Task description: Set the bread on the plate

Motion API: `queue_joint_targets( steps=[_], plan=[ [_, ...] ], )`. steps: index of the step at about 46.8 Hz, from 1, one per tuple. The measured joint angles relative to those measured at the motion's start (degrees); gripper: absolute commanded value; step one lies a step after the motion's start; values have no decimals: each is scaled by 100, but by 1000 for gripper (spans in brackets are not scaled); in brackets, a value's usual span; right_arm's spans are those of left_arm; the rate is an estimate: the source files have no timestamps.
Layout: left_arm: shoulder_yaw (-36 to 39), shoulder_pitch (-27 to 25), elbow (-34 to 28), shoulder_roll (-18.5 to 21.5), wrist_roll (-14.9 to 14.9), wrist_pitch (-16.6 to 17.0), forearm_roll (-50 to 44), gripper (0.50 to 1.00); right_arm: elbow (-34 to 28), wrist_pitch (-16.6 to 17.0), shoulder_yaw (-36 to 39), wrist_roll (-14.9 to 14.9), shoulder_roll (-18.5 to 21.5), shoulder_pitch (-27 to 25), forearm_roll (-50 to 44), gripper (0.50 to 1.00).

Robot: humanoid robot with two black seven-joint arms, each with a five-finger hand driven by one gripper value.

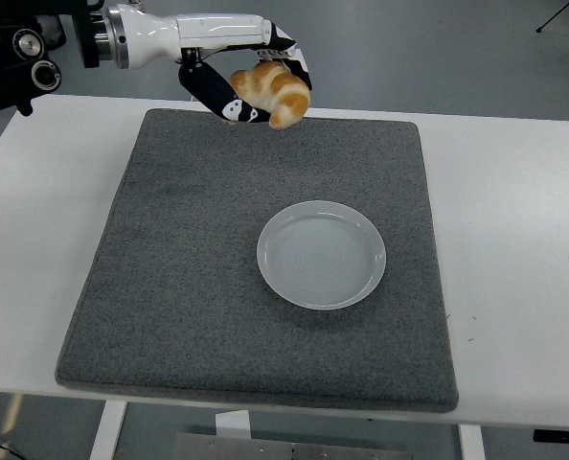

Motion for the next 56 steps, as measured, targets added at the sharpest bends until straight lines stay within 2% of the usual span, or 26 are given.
queue_joint_targets(
  steps=[19, 29, 56],
  plan=[
    [7, 502, 106, -777, 70, 62, 895, 500, 0, 0, 0, 0, 0, 0, 0, 954],
    [71, 800, 269, -1030, 75, 62, 1281, 500, 0, 0, 0, 1, 0, 1, 0, 952],
    [73, 1354, 1187, -2026, 124, 79, 2019, 500, 0, 0, -1, 1, 0, 1, 0, 954]
  ],
)
